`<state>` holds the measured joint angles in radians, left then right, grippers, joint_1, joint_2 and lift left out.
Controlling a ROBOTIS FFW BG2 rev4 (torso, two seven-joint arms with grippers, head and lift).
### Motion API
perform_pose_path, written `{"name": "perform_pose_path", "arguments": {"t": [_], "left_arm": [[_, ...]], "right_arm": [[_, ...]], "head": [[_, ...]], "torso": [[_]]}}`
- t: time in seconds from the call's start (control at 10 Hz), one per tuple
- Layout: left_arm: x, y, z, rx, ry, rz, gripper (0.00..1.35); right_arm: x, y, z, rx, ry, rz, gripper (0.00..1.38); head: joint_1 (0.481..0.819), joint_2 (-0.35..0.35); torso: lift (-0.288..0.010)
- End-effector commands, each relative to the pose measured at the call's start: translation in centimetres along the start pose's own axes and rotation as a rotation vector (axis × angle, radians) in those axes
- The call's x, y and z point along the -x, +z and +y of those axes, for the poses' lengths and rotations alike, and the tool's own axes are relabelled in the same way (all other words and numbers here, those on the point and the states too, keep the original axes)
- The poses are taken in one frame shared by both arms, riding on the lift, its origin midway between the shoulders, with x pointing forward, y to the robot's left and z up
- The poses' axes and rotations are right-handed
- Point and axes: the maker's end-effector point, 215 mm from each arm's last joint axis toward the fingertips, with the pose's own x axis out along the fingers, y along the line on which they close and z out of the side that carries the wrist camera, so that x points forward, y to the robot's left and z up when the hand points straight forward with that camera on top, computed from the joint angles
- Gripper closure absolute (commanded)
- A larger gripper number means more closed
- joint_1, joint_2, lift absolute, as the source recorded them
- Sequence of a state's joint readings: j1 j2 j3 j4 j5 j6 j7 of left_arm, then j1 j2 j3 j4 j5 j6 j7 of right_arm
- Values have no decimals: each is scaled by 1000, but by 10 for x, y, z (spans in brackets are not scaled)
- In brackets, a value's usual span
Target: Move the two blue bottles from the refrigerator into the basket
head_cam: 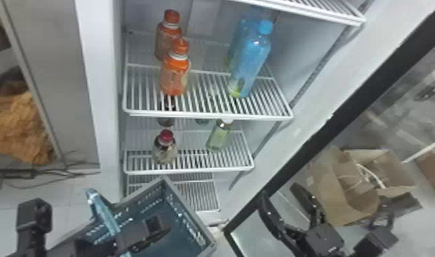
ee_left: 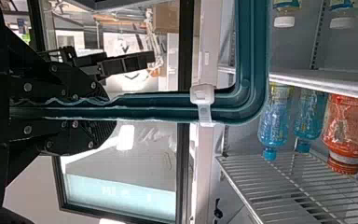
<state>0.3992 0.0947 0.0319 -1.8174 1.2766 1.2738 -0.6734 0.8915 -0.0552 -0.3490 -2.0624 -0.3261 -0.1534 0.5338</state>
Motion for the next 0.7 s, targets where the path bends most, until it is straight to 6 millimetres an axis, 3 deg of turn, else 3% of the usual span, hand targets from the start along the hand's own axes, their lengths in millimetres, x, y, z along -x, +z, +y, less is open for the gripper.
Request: {"name": "perform_pose_path", "arguments": {"t": [0.0, 0.6], "left_arm": [[0, 0, 0, -1, -1, -2, 1202], [0, 0, 0, 0, -2, -3, 1202]], "right_arm": [[-4, 3, -1, 15, 3, 8, 194], [-47, 32, -15, 68, -3, -37, 203]], "head": [[695, -350], [695, -350]], "torso": [[-10], [-10]]}}
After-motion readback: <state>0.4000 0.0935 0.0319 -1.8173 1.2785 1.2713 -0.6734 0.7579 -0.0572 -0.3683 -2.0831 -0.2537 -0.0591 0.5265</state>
